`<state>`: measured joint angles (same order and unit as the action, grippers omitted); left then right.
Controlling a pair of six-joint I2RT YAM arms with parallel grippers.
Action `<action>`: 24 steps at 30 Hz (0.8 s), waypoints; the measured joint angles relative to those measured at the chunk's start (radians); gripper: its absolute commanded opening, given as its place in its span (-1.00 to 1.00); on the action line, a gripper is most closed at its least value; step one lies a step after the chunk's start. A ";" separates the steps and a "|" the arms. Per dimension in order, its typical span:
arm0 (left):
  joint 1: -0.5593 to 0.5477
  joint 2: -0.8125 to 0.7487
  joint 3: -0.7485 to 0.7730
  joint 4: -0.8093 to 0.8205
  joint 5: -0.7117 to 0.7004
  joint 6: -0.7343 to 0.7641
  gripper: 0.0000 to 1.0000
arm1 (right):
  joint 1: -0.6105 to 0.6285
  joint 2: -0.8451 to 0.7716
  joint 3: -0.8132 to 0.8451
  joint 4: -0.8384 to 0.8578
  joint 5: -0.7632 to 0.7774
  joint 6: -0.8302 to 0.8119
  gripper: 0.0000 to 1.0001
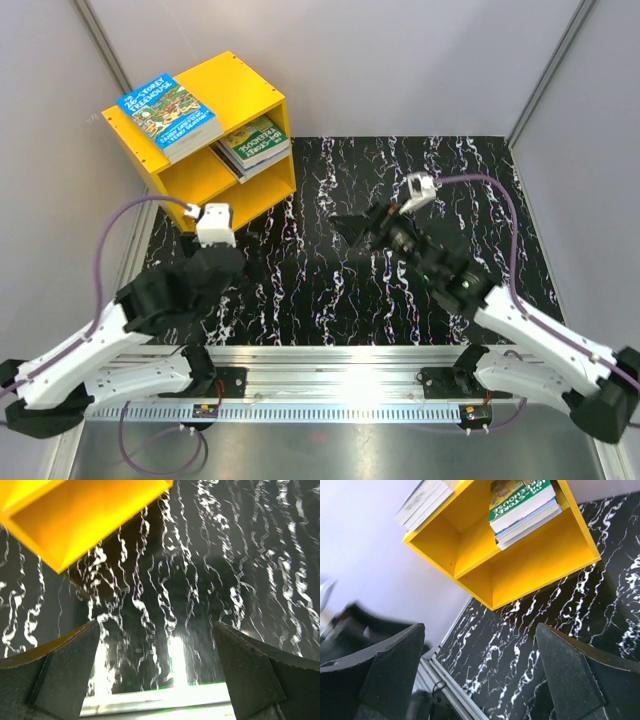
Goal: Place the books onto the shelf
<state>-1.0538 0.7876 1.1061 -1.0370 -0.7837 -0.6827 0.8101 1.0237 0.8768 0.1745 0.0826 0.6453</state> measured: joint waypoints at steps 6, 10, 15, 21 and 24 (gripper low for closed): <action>0.366 0.174 0.013 0.198 0.188 0.147 0.97 | 0.000 -0.235 -0.202 0.007 -0.005 -0.040 0.99; 0.548 0.165 -0.033 0.349 0.259 0.229 0.97 | 0.000 -0.309 -0.270 -0.025 0.016 -0.050 0.99; 0.782 0.019 -0.384 0.727 0.304 0.310 0.97 | 0.000 -0.372 -0.285 -0.080 0.033 -0.092 0.99; 0.918 -0.001 -0.820 1.182 0.311 0.379 0.97 | 0.000 -0.410 -0.275 -0.214 0.074 -0.136 0.99; 0.983 0.101 -0.837 1.330 0.336 0.397 0.97 | 0.000 -0.415 -0.275 -0.272 0.086 -0.159 1.00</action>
<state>-0.0708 0.8886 0.2687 0.2928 -0.4477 -0.2859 0.8104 0.6090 0.6022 -0.0975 0.1688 0.4866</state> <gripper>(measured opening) 0.985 0.994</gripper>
